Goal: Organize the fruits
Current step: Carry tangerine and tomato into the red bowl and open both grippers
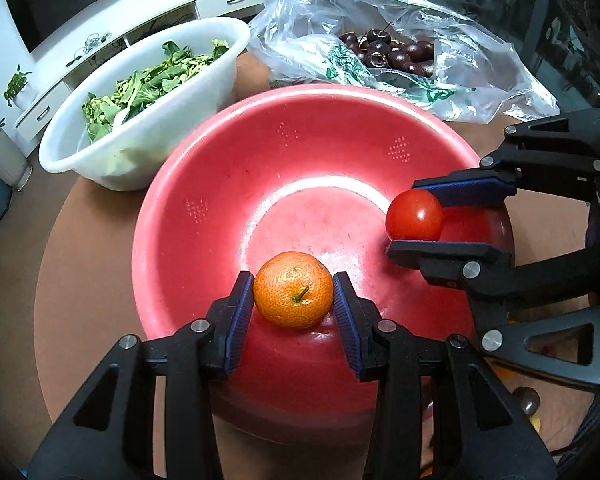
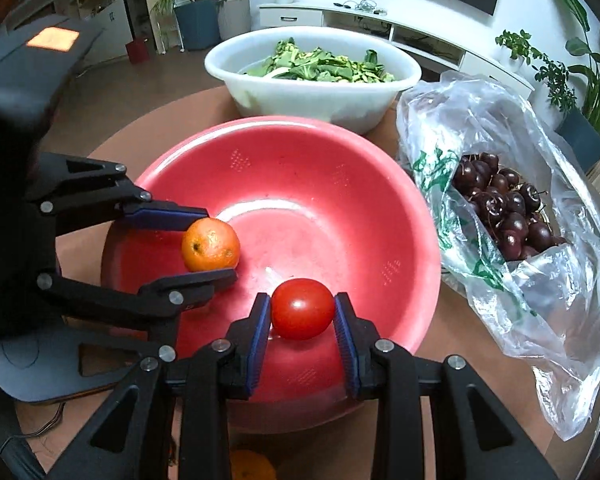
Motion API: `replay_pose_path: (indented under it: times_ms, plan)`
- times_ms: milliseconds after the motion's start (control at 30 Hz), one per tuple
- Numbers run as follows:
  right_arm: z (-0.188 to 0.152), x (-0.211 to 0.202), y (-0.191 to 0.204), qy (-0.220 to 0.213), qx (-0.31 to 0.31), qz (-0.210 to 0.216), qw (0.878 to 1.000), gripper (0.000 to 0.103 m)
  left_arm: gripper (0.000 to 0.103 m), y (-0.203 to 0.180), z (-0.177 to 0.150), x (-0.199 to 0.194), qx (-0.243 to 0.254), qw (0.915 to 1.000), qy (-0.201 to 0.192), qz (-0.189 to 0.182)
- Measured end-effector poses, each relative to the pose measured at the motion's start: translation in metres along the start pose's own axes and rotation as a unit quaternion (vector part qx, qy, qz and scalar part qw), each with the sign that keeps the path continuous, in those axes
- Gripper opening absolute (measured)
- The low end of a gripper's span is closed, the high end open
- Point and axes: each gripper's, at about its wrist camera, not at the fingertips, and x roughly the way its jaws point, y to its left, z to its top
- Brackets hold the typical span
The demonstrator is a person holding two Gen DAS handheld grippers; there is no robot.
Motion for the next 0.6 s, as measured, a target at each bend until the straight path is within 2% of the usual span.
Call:
replay_pose_path:
  times_ms: [167,300,467,567,600]
  plan:
    - [0.002,0.001,-0.002,-0.002,0.002,-0.001,1.0,0.036,0.045,0.001,-0.002,-0.003,-0.001,0.9999,-0.012,0.004]
    - [0.004,-0.002,-0.006,-0.008,0.008,0.002,1.0,0.042,0.054,0.004,-0.004,-0.01,-0.004,0.9997,-0.018,0.015]
    - [0.003,-0.01,-0.006,-0.02,0.006,-0.001,1.0,0.053,0.057,0.007,-0.011,-0.023,-0.015,0.9996,-0.025,0.005]
    - [-0.001,-0.027,-0.007,-0.04,0.018,-0.002,0.999,0.059,0.074,0.009,-0.02,-0.044,-0.028,0.9985,-0.046,-0.002]
    - [-0.004,-0.036,-0.008,-0.05,0.025,0.002,0.998,0.063,0.083,0.009,-0.025,-0.056,-0.035,0.9976,-0.059,-0.005]
